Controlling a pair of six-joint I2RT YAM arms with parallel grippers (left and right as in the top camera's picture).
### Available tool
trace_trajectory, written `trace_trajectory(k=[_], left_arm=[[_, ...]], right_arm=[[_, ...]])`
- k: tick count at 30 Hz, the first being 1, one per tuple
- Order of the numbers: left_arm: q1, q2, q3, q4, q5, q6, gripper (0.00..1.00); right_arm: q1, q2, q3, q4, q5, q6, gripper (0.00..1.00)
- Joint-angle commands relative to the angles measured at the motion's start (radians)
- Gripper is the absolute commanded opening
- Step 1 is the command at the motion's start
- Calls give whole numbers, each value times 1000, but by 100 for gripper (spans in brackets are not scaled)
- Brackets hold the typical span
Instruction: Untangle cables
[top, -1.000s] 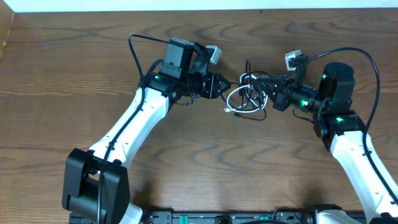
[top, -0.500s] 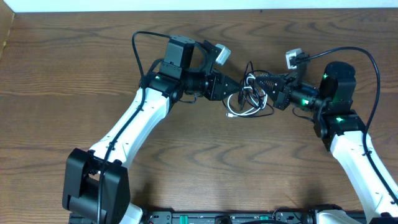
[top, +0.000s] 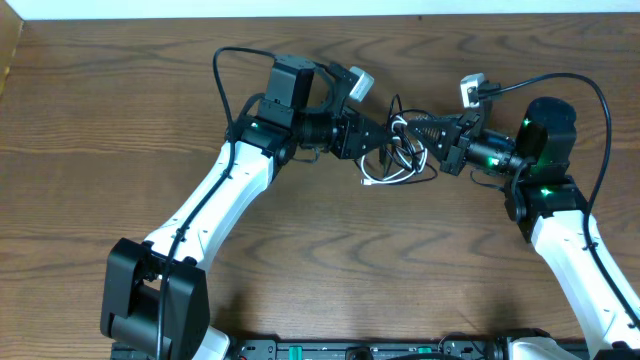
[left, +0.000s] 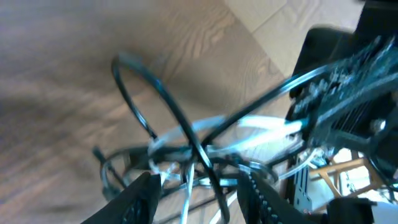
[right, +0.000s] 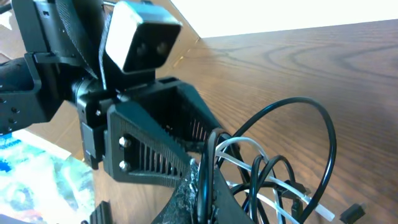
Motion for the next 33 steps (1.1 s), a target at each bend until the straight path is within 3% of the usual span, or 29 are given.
trace_trajectory(k=[1,10,18,24,25,27,33], left_arm=[[-2,13,0,51,19,-61,45],[-35,13,0,98,7,-60,45],[-40,13,0,211,8,-61,45],[-40,13,0,193,7,-71,8],[-40,13,0,183,8,-71,8],[-34,13,0,162,8,-71,7],[7,13,0,121,8,-71,7]], right_arm=[[-2,-3,11,8,-36,21,1],[-2,-3,11,145,-116,136,1],[3,-3,11,145,-223,170,1],[22,-3,11,145,-210,158,1],[21,-3,11,138,-182,143,10],[21,-3,11,62,-46,103,40],[21,-3,11,-354,603,69,43]])
